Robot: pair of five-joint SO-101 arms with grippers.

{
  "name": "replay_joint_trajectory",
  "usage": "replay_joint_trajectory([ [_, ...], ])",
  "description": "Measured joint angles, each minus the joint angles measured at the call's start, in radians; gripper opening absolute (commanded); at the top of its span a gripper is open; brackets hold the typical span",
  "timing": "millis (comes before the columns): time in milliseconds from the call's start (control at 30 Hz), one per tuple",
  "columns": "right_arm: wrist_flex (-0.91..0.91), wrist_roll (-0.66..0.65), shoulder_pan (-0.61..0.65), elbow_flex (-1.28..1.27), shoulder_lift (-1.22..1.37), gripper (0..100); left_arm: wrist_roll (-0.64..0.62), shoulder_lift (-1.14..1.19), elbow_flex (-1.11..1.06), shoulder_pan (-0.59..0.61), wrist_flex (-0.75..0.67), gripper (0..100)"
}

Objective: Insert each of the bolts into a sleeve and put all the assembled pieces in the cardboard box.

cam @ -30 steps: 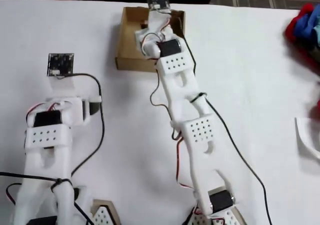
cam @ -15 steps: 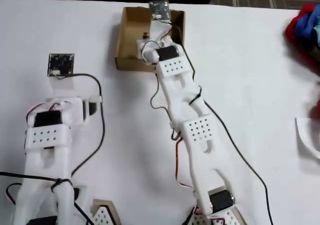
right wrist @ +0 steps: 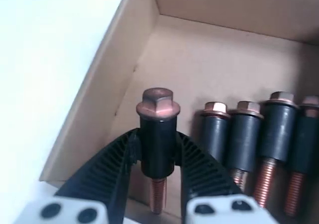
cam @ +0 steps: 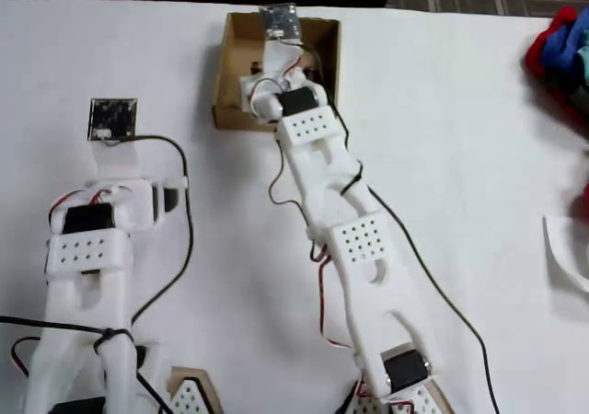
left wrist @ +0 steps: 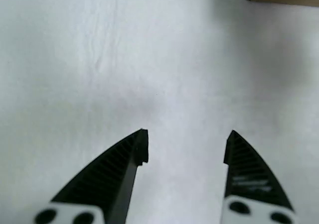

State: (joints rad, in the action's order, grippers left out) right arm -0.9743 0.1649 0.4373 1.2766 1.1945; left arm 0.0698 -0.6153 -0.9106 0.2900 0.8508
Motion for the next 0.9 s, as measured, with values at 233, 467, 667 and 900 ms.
replay_joint_trajectory([
  [233,0.000,0.000,0.000,-0.015,0.003,4.8,0.000,0.000,0.000,0.000,0.000,26],
  [467,0.000,0.002,-0.003,-0.017,0.046,5.1,0.000,0.000,0.000,0.000,0.000,26],
  [667,0.000,0.002,-0.003,-0.017,0.048,5.3,0.000,0.000,0.000,0.000,0.000,26],
  [900,0.000,0.002,-0.002,-0.017,0.048,9.1,0.000,0.000,0.000,0.000,0.000,26],
])
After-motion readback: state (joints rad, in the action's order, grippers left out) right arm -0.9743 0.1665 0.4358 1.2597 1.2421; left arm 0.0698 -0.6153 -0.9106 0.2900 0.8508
